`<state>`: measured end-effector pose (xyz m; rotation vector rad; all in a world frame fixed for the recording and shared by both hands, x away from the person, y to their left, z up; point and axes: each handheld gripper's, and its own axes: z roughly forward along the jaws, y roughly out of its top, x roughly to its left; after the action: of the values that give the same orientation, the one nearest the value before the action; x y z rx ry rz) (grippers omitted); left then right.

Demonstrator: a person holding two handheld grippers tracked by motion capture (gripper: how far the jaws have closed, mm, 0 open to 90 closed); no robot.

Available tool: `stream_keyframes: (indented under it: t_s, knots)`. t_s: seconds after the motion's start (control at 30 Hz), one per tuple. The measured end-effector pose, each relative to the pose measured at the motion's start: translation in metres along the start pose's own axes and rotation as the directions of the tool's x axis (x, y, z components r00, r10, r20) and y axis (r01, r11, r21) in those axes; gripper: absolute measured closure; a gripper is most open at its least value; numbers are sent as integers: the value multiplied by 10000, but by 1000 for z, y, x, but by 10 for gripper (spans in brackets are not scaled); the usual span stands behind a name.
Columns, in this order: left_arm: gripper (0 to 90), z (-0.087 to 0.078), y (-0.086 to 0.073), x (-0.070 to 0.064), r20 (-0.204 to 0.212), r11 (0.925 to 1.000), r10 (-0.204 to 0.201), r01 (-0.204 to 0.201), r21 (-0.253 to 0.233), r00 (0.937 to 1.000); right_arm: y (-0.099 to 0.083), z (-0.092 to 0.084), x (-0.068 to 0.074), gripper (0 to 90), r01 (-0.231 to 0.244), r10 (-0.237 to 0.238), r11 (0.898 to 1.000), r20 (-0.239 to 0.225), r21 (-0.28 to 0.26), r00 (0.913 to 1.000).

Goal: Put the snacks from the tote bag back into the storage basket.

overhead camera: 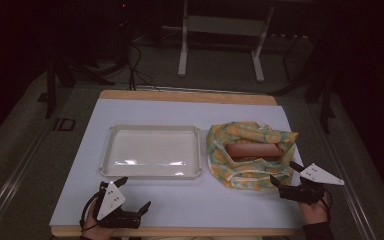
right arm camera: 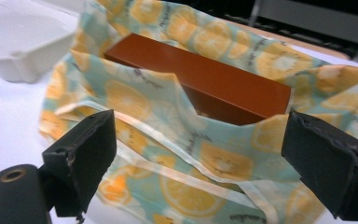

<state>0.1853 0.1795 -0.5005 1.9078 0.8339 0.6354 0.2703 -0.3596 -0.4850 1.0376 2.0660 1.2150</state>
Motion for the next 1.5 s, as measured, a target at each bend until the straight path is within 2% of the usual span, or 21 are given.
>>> stream_keyframes:
  t_s: [0.13, 0.2, 0.3, 0.37, 0.5, 0.6, 0.67, 0.7, 0.8, 0.87, 0.93, 1.03, 1.07, 1.17, 1.27, 1.3, 1.5]
  knots:
    - [0, -1, 0, 1, 42, 10000, -49, 49, -50, 10000, 1, 0, -1, 102, 112, -108, 9998, -234, 172, 9997]
    - [0, -1, 0, 1, 46, 9999, -68, 69, -79, 10000, 2, -1, -3, 102, 77, -64, 9998, -673, 194, 9977]
    - [0, -3, -1, 2, 345, 9995, -122, 132, -277, 9993, 5, -2, -6, 102, 142, -112, 9994, -983, 301, 9951]
    - [0, -4, -1, 2, 586, 9993, -78, 99, -360, 9982, 6, -1, -7, 102, 370, -304, 9980, -1250, 511, 9917]
    - [0, -9, -3, 3, 1080, 9984, -182, 239, -518, 9940, 7, 0, -5, 102, 845, -673, 9922, -1768, 918, 9819]
    - [0, -10, -3, 0, 1300, 9986, -58, 125, -509, 9915, 10, 0, -2, 102, 1100, -884, 9897, -2139, 914, 9728]
    - [0, -10, -3, -1, 1441, 9982, -115, 198, -566, 9895, 13, 0, 0, 102, 1301, -1072, 9878, -2329, 854, 9666]
    - [0, -10, -3, -1, 1441, 9982, -115, 198, -566, 9895, 14, 0, 1, 102, 1484, -1239, 9854, -2470, 833, 9611]
    - [0, -8, -4, -1, 1474, 9987, -65, 140, -496, 9891, 17, 0, 4, 102, 1517, -1272, 9854, -2591, 767, 9574]
    - [0, -8, -4, -1, 1490, 9987, -41, 115, -492, 9888, 20, 0, 5, 102, 1542, -1288, 9856, -2839, 688, 9502]
    - [0, -8, -4, -1, 1486, 9986, -32, 109, -510, 9889, 21, 0, 5, 102, 1580, -1328, 9852, -2880, 658, 9484]
    - [0, -7, -3, -2, 1515, 9989, 142, -72, -470, 9884, 29, 0, 7, 111, 1733, -1492, 9837, -3170, 489, 9366]
    - [0, -7, -3, -3, 1516, 9989, 162, -93, -460, 9883, 31, -1, 7, 121, 1746, -1536, 9838, -3113, 406, 9378]
    - [0, -8, -3, -3, 1514, 9987, 233, -162, -477, 9882, 39, -2, 6, 127, 1743, -1584, 9845, -3214, 209, 9336]
    - [0, -8, -3, -3, 1536, 9986, 243, -169, -493, 9878, 46, -2, 4, 127, 1790, -1672, 9838, -3296, 56, 9292]
    - [0, -8, -3, -3, 1535, 9987, 248, -175, -486, 9878, 48, -2, 4, 135, 1793, -1683, 9838, -3402, 10, 9252]
    - [0, -7, -3, -2, 1535, 9987, 228, -156, -479, 9879, 61, -1, -1, 135, 1975, -1911, 9802, -3371, -155, 9219]
